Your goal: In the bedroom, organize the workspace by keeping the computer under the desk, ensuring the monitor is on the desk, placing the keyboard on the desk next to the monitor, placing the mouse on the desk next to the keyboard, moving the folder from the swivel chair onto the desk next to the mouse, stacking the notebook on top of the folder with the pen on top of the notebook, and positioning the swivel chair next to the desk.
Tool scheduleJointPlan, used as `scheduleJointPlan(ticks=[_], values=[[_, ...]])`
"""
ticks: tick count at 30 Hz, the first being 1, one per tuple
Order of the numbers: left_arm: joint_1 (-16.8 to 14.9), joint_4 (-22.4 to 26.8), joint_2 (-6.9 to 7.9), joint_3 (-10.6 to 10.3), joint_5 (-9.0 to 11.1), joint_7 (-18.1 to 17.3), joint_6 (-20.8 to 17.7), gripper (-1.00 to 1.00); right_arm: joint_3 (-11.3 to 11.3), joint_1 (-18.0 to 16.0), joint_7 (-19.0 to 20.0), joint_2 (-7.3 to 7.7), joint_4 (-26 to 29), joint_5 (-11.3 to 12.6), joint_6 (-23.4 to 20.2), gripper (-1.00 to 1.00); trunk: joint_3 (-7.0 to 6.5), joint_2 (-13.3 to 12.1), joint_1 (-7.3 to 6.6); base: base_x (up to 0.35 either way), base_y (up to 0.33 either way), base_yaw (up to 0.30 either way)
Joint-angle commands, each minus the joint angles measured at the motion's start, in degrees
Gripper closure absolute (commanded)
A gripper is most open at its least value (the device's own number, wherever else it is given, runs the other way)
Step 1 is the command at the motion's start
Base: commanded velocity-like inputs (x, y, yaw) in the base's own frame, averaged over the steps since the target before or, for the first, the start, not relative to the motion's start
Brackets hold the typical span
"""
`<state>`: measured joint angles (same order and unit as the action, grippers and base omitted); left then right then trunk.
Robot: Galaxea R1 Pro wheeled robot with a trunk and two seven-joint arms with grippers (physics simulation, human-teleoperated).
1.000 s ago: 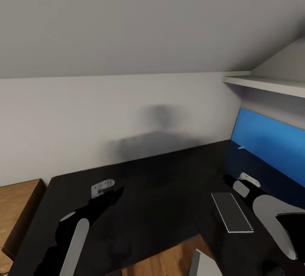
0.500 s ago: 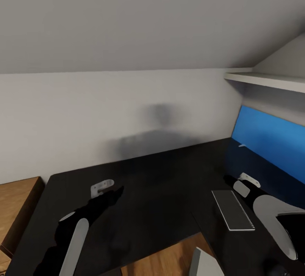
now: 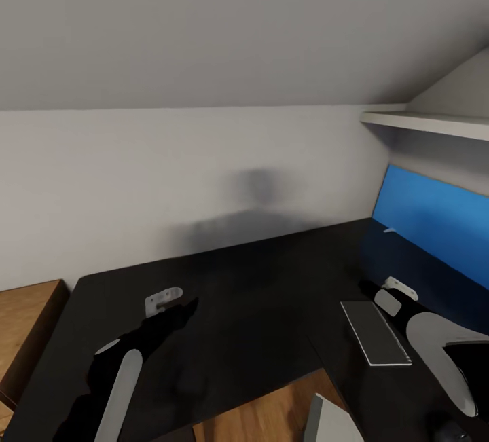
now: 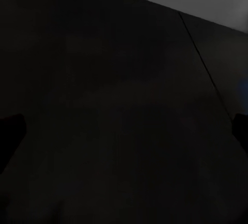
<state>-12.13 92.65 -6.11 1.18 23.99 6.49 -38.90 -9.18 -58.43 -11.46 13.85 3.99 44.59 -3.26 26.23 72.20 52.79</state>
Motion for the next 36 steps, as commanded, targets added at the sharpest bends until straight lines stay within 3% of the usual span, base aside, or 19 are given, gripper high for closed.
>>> scheduleJointPlan(ticks=[1,9,18,20,22,24,25,28,32,33,36], values=[[0.0,0.1,-0.04,0.1,0.6,0.5,-0.3,-1.00,-0.5,0.0,-0.3,0.00,0.1,0.3,-0.3,-1.00,0.07,0.1,0.01,0.000,0.000,0.000],[0.0,0.1,-0.09,-0.2,0.6,0.3,-0.4,-1.00,-0.5,0.0,-0.3,0.02,0.1,0.3,-0.3,-1.00,0.07,0.1,0.01,0.000,0.000,0.000],[-0.8,0.1,-0.32,-2.2,0.0,0.8,-0.3,-1.00,-0.5,0.1,-0.3,0.09,0.1,0.3,-0.3,-1.00,0.07,0.1,0.01,0.000,0.000,0.000],[-3.0,-0.1,-0.87,-2.5,-1.0,1.3,-0.3,-1.00,-0.5,0.1,-0.3,0.20,0.1,0.3,-0.3,-1.00,0.07,0.1,0.01,0.000,0.000,0.000],[-8.8,-1.4,-3.14,-3.1,-3.3,6.3,-2.3,-1.00,-0.5,0.1,-0.3,0.50,0.1,0.3,-0.4,-1.00,0.07,0.1,0.01,0.000,0.000,0.000],[-11.5,-2.0,-3.89,-3.3,-3.6,9.3,-4.7,-1.00,-0.5,0.1,-0.4,0.67,0.1,0.3,-0.5,-1.00,0.07,0.1,0.01,0.000,0.000,0.000],[-13.9,-2.5,-3.89,-3.5,-3.4,11.3,-7.1,-1.00,-0.5,0.1,-0.4,0.82,0.1,0.3,-0.5,-1.00,0.07,0.1,0.01,0.000,0.000,0.000],[-17.2,-3.4,-3.89,-3.8,-2.2,13.5,-10.4,-1.00,-0.4,0.1,-0.4,1.08,0.1,0.4,-0.6,-1.00,0.07,0.1,0.01,0.000,0.000,0.000],[-18.7,-3.9,-3.89,-4.8,-0.2,14.5,-12.0,-1.00,-0.4,0.0,-0.5,1.31,0.1,1.4,-0.7,-1.00,0.07,0.1,0.01,0.000,0.000,0.000],[-19.3,-3.4,-3.89,-7.2,1.1,14.7,-12.5,-1.00,-0.4,0.0,-0.5,1.68,0.1,3.9,-0.8,-1.00,0.07,0.1,0.01,0.000,0.000,0.000],[-19.4,-3.1,-3.89,-8.2,1.5,14.7,-12.7,-1.00,-0.5,0.0,-0.4,1.90,0.1,5.4,-1.2,-1.00,0.07,0.1,0.01,0.000,0.000,0.000]])
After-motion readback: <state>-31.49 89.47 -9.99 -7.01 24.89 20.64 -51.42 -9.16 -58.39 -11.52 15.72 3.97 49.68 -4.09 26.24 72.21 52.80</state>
